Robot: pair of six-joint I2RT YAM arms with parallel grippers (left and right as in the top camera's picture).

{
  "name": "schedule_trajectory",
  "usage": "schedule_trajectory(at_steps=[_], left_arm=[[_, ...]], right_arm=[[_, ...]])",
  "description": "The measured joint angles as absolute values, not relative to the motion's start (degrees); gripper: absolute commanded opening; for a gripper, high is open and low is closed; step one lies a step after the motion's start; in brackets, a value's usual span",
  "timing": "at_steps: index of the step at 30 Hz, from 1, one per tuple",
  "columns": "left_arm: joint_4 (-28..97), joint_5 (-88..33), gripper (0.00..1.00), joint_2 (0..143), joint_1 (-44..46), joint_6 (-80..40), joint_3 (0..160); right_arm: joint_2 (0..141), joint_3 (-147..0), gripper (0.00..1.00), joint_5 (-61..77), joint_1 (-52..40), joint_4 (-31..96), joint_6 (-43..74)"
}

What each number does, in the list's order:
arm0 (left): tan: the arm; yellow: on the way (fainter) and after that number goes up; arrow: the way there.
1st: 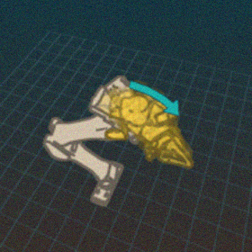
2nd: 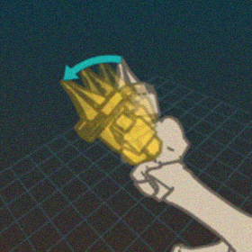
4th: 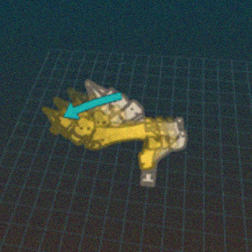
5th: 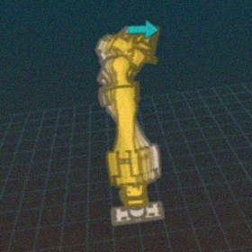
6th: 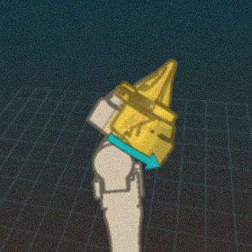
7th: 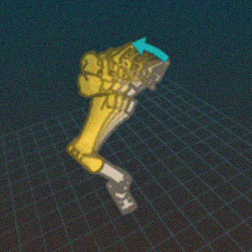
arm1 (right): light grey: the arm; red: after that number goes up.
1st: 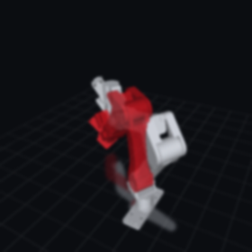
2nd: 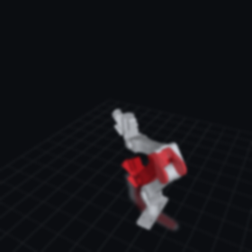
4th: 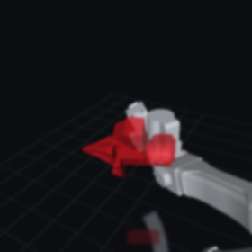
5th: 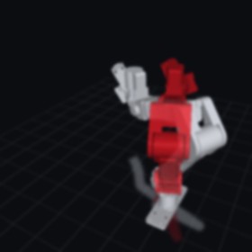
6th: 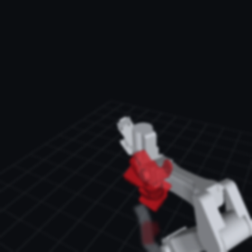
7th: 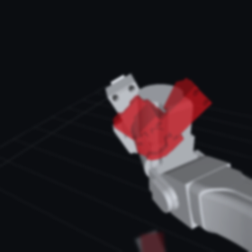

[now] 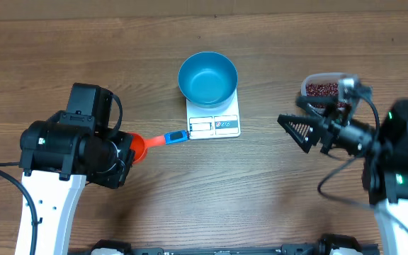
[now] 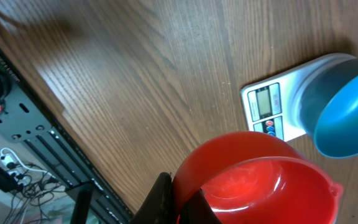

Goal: Scoop item into bowl and weigh 150g on scale
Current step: 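Bring the right gripper to the blue handle and close on it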

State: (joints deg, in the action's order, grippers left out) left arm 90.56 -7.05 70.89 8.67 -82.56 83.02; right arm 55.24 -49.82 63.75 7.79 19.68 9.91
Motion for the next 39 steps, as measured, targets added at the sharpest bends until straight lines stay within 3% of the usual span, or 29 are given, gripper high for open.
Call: schedule_trajectory(at_steps=[3,6,11,15,22,39], left_arm=[[89.1,-7.3,0.04,71.0,8.7,-82.7,83.0],[89.1,-7.6,0.05,71.0,8.7,-83.8,83.0],[86.9,-9.0,0.04,71.0,9.3,-85.2,83.0],[84.0,-8.6,0.04,71.7,12.6,-85.5,83.0],[83.4,-6.6,0.04,75.8,18.3,-85.6,83.0],[74.5,-7.1,0.04,76.5,25.6,-92.1,83.0]], right_arm=[[64.0,-50.0,1.0,77.9,7.8,11.4,19.2],[68.8,-50.2,1.0,82.6,7.8,10.4,28.7],[74.1,-50.2,1.0,81.8,4.3,10.4,41.8],[74.3,-50.2,1.0,76.7,-6.1,5.1,46.9],[74.3,-50.2,1.0,66.9,-17.7,3.6,48.6],[74.3,-50.2,0.98,61.3,-20.0,1.7,46.4]])
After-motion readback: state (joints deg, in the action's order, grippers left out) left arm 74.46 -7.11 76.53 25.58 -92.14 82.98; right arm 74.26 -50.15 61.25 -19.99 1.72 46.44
